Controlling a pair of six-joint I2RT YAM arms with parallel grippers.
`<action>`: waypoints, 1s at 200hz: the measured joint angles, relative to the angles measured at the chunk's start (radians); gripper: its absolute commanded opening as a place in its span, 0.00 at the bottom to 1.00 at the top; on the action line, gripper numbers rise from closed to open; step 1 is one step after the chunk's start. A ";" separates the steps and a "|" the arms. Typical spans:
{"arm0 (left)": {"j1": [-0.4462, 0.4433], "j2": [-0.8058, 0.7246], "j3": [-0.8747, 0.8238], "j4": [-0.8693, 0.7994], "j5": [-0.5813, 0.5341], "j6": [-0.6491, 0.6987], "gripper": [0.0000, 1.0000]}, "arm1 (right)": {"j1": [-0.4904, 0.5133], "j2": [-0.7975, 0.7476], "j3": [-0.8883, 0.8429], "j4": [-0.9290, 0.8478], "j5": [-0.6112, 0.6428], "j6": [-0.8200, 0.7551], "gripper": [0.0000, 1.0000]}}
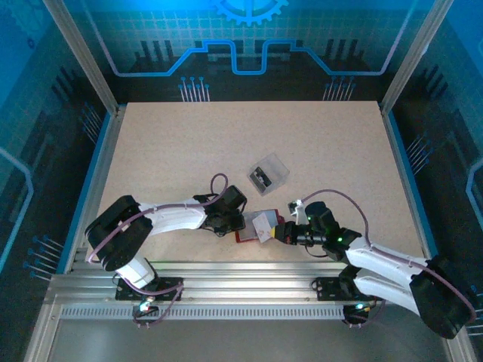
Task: Put the credit cards into the card holder
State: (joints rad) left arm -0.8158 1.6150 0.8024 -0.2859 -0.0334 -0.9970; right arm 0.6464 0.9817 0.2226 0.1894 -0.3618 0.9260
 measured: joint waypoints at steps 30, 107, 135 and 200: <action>0.000 0.000 0.000 0.000 0.000 0.000 0.30 | 0.000 0.008 0.000 -0.002 0.000 -0.004 0.00; 0.000 0.001 0.000 0.000 0.000 0.000 0.30 | -0.008 0.006 0.000 -0.010 -0.007 -0.011 0.00; 0.000 0.001 0.001 0.000 0.000 0.000 0.30 | -0.012 0.004 0.000 -0.016 -0.007 -0.011 0.00; 0.000 0.006 0.004 -0.003 0.000 0.000 0.30 | -0.019 -0.019 0.000 -0.018 -0.009 -0.011 0.00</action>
State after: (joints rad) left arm -0.8158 1.6207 0.8062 -0.2890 -0.0334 -0.9970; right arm 0.6273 0.9630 0.2226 0.1711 -0.3706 0.9150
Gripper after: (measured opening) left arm 0.303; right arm 0.065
